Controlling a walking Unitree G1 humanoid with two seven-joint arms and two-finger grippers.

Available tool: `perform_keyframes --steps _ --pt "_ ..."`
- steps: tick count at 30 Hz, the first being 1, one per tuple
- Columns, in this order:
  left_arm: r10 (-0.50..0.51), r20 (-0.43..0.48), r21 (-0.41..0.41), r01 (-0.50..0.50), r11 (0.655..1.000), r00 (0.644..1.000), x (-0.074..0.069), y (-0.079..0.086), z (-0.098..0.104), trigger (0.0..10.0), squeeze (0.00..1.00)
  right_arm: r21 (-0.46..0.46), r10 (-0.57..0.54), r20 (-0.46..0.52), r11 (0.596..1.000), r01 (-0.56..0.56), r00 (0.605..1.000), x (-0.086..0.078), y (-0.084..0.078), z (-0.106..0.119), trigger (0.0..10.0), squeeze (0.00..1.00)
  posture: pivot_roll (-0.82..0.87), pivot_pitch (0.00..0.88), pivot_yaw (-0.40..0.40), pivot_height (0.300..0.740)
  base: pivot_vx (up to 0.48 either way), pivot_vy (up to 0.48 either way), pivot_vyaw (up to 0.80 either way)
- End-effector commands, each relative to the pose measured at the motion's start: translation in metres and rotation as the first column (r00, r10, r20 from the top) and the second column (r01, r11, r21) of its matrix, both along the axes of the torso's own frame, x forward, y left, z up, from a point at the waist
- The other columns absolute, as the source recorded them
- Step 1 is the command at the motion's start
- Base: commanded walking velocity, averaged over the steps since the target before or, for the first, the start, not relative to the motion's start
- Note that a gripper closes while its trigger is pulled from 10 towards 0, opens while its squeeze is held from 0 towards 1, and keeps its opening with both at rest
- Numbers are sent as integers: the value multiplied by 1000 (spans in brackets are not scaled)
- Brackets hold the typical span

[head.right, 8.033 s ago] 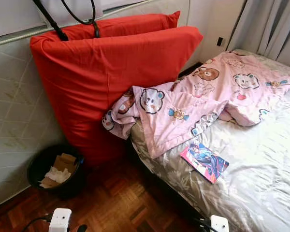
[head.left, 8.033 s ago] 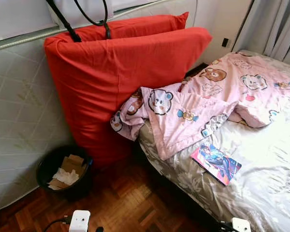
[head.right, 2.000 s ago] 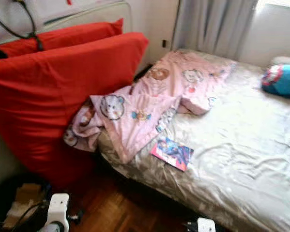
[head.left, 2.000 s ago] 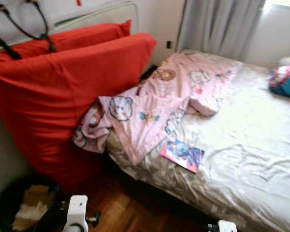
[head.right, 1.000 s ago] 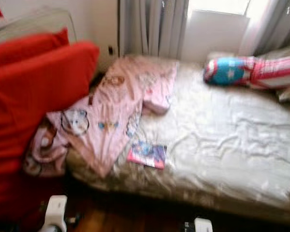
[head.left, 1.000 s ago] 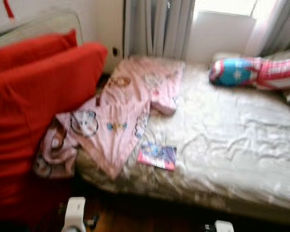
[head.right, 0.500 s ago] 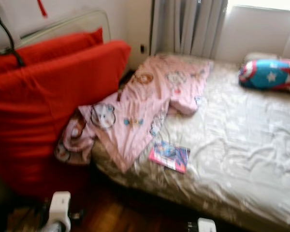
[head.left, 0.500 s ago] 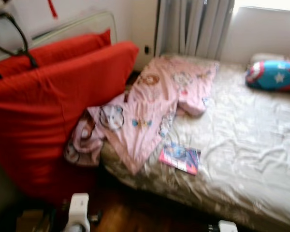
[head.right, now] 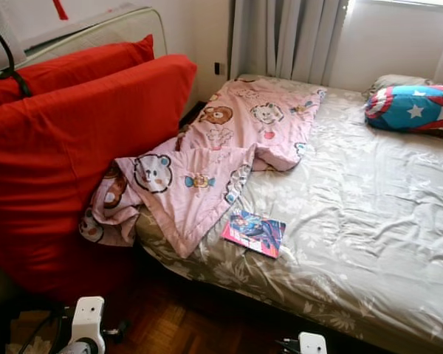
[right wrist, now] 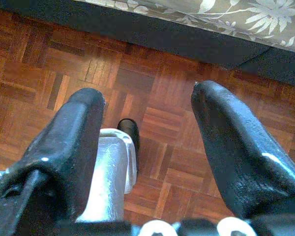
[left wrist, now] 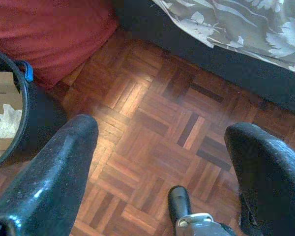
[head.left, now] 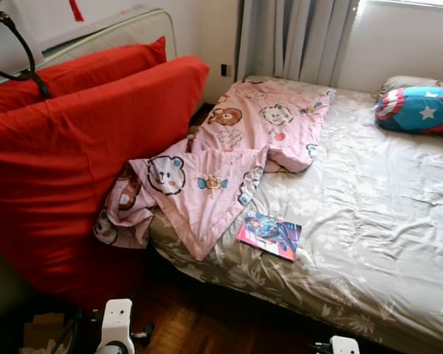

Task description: Clean up the room

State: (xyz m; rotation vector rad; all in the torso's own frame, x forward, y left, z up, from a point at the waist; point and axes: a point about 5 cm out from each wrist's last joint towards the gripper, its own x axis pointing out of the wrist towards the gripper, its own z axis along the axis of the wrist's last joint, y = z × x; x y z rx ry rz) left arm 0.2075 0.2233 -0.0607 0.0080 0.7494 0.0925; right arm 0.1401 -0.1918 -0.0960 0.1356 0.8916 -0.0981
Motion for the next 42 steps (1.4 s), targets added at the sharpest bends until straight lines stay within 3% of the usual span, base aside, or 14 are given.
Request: perform_keyframes --steps 1,42 --pt "2 -17 -7 -2 1000 1000 -4 1 -3 10000 0 1 -2 2 1000 2 1000 -1 0 0 10000 0 -84 0 6 740 0 0 0" --pt "-6 4 -19 6 1000 1000 -4 2 -1 10000 0 12 -5 32 1000 4 999 0 2 1 10000 0 -83 0 10 740 276 0 0"
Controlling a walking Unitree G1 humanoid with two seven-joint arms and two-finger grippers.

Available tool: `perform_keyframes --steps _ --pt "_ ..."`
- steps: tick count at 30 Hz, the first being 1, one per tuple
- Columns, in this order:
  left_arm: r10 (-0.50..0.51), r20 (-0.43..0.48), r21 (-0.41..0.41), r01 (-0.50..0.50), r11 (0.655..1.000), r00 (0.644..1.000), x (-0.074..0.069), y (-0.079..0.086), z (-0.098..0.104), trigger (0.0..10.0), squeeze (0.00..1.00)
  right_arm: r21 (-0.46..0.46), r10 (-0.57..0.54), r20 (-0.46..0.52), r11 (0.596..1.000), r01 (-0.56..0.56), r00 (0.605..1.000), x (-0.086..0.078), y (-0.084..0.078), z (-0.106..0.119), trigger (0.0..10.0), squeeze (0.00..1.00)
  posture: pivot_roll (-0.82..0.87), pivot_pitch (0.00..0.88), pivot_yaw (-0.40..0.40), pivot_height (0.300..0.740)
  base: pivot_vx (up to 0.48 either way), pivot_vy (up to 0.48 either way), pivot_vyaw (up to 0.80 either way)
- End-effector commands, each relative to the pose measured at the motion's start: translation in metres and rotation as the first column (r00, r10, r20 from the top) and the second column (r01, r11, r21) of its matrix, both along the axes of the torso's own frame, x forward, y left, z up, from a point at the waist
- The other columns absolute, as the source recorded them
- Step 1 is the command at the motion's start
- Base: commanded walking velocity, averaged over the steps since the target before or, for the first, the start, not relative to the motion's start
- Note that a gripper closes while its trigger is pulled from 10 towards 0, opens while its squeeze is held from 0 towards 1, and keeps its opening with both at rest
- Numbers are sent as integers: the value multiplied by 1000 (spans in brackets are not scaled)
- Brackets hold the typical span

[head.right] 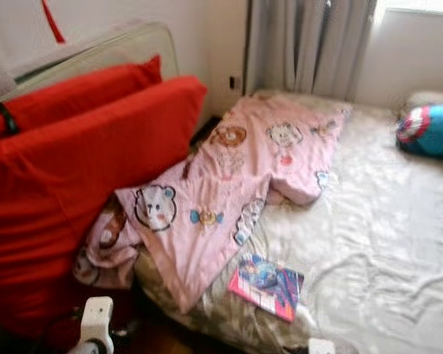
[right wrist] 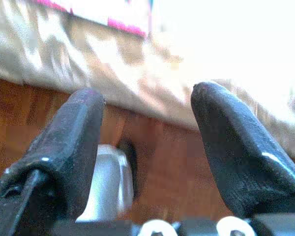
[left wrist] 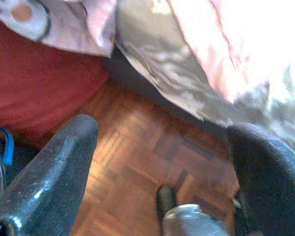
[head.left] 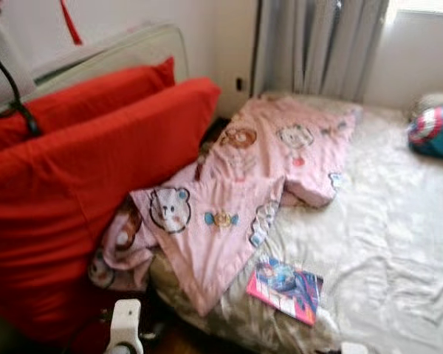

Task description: Clean up the room

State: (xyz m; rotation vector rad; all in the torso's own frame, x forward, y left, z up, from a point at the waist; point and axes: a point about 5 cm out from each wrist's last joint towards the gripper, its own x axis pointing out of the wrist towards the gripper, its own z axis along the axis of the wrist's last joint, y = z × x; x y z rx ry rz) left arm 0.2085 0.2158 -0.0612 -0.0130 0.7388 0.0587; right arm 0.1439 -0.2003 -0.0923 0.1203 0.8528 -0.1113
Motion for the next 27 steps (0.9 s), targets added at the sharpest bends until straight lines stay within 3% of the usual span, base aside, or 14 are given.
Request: perform_keyframes --steps 1,8,14,19,21,22,23,24,25,26,27 --pt "18 -8 12 -18 1000 1000 -5 10 0 10000 0 33 3 -5 999 -3 1000 -3 11 -3 10000 0 -83 0 10 740 0 0 0" --pt "4 50 -8 -4 1000 999 -3 9 3 10000 0 33 18 58 999 -20 998 -1 12 1 10000 0 -102 0 19 740 0 0 0" --pt "28 124 -46 -23 999 992 -4 10 6 10000 0 67 -10 195 998 -4 981 2 14 8 10000 0 -125 0 26 740 0 0 0" --pt "49 202 -61 -37 997 978 -7 10 9 10000 0 15 25 313 999 -32 949 1 11 17 10000 0 -129 8 21 740 0 0 0" --pt "5 239 -21 0 1000 971 -8 9 11 10000 0 3 24 353 1000 -27 935 -2 10 20 10000 0 -127 6 15 740 0 0 0" --pt "-3 368 -19 10 1000 930 21 2 32 10000 0 -1 27 373 1000 -29 927 -4 9 21 10000 0 -124 5 15 740 0 0 0" --pt "-14 453 -13 22 1000 891 42 -4 49 10000 0 -8 33 379 999 -33 925 -5 9 22 10000 0 -123 1 14 740 0 0 0" --pt "-25 534 -6 33 999 845 59 -9 67 10000 0 -25 44 476 999 -37 878 37 11 40 10000 0 -122 0 14 740 0 0 0" --pt "-31 579 -2 40 999 815 68 -12 78 10000 0 -35 50 545 999 -38 837 67 13 57 10000 0 -124 0 16 740 0 0 0" --pt "-36 595 8 39 999 803 70 -12 82 10000 0 -41 51 610 999 -33 791 94 15 76 10000 0 -135 0 11 740 0 0 0" --pt "-37 611 9 40 999 791 71 -12 85 10000 0 -52 56 649 998 -29 759 110 16 89 10000 0 -137 0 11 740 0 0 0"
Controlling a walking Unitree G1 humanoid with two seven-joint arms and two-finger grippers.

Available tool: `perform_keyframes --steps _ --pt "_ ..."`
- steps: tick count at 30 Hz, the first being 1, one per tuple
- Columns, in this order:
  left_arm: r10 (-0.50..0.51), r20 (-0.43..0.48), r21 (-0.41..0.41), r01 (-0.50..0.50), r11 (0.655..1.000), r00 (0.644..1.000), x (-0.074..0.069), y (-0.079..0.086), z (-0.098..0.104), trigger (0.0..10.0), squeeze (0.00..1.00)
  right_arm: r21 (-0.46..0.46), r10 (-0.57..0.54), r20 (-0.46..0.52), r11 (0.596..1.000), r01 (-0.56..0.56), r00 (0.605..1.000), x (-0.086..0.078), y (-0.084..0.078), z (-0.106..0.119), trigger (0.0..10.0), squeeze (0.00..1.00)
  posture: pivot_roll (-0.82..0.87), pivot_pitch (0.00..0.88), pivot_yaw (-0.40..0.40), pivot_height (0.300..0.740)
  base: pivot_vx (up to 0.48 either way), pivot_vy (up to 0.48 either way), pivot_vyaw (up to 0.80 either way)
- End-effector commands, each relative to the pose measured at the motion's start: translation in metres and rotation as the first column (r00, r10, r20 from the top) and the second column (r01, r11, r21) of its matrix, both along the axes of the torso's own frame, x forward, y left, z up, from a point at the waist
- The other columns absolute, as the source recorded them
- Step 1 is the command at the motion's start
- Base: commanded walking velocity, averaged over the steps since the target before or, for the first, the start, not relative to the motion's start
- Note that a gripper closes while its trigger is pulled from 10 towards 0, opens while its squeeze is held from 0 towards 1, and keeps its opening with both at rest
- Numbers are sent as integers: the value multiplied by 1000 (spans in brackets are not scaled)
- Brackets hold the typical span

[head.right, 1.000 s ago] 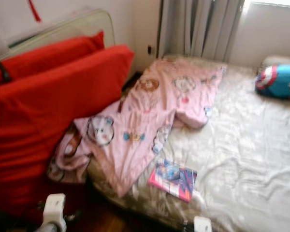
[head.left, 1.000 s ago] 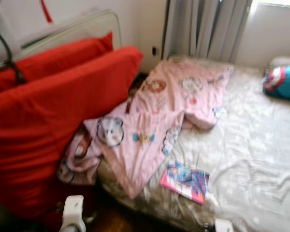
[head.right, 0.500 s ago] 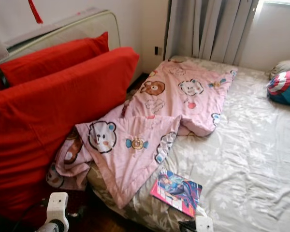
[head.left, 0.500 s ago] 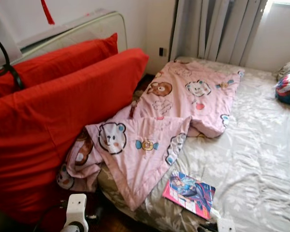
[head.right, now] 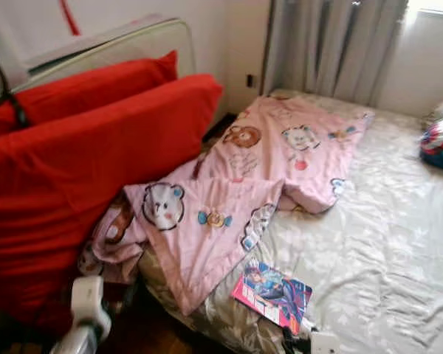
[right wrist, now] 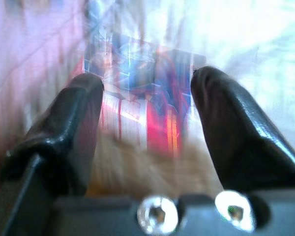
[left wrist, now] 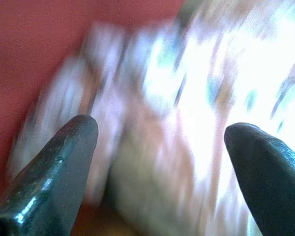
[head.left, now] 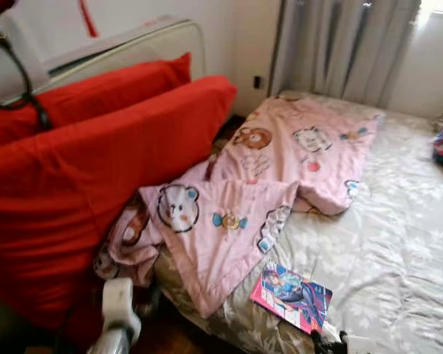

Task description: Clean up the room

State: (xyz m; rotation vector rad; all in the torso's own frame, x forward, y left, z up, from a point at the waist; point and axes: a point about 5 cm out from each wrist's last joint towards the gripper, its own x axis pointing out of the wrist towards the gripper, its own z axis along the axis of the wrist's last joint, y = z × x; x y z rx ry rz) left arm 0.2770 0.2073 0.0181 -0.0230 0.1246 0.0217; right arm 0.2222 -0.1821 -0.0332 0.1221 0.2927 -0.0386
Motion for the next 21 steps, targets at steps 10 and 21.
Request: perform_keyframes --steps 10,21 --pt "-18 142 26 15 1000 990 -20 -5 10 10000 0 -74 6 323 997 19 946 31 -7 54 10000 0 -120 0 -23 740 0 0 0" --pt "5 151 42 -11 999 989 -43 3 15 10000 0 -77 -47 225 995 66 973 7 -11 43 10000 0 -105 22 -42 730 0 0 0"
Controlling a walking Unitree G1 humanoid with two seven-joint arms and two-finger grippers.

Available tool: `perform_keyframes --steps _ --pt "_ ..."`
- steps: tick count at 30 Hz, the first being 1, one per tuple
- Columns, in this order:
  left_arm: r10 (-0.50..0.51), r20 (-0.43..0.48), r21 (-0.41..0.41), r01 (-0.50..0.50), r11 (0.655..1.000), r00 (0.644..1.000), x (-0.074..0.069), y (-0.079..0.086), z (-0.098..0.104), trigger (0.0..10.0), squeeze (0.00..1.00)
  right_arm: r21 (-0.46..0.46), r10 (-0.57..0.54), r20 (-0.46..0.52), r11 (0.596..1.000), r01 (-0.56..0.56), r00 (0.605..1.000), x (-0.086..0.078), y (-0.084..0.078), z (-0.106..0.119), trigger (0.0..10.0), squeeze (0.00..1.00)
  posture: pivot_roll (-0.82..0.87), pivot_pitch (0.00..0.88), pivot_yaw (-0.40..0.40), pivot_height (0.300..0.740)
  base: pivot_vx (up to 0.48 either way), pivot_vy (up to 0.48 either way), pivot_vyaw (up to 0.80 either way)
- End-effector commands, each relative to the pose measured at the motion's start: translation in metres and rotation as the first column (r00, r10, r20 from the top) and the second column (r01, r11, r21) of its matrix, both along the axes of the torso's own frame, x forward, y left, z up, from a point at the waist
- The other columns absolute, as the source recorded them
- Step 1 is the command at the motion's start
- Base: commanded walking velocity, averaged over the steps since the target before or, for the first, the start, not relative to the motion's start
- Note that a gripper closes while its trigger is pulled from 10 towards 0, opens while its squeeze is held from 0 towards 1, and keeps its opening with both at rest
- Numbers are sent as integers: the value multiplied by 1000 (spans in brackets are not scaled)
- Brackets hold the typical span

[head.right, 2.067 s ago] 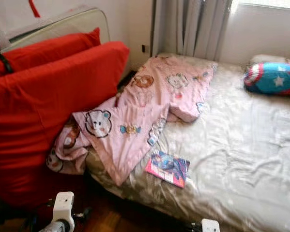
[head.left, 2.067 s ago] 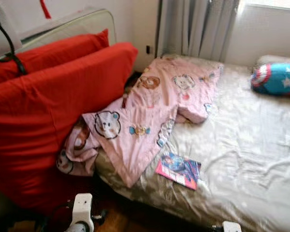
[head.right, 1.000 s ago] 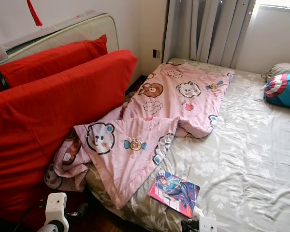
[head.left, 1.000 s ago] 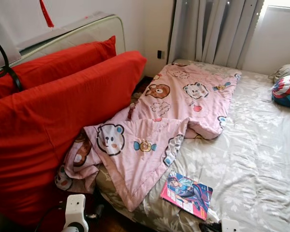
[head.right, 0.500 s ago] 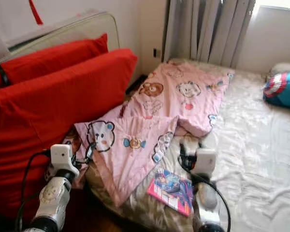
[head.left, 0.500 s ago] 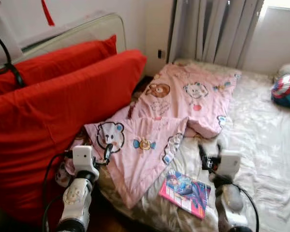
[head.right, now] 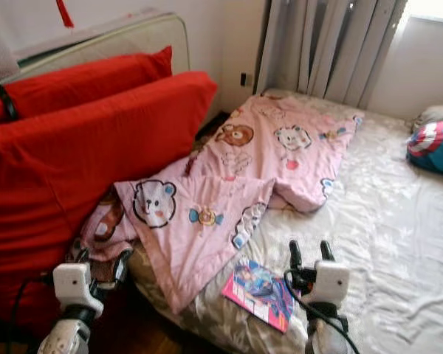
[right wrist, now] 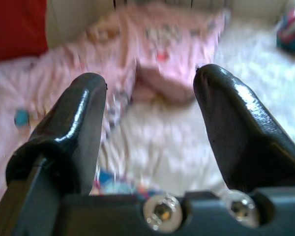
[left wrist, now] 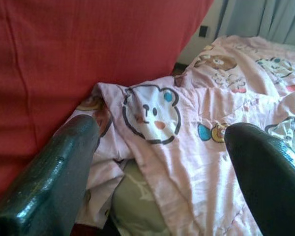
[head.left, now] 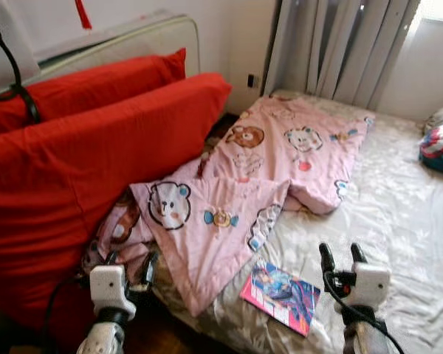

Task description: Clean up the room

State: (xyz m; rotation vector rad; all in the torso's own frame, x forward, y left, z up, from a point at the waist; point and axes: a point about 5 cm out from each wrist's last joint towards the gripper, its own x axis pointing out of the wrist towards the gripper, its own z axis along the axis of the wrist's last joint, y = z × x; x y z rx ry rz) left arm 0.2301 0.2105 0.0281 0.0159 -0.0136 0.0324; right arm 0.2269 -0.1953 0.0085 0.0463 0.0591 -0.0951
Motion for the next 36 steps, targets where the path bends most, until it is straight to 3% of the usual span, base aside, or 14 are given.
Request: perform_keyframes --steps 1,7,36 --pt "-11 7 -4 11 1000 1000 7 -1 6 10000 0 -19 4 -16 1000 -4 1000 1 2 0 10000 0 -114 43 -39 720 0 0 0" --pt "-32 -1 -7 32 999 999 10 -5 12 10000 0 -24 -12 -24 1000 12 1000 -1 2 2 10000 0 -120 90 -38 685 0 0 0" --pt "-46 -74 -26 44 999 996 -2 -9 12 10000 0 25 -19 -143 999 23 990 -2 7 -10 10000 0 -99 165 -41 660 0 0 0"
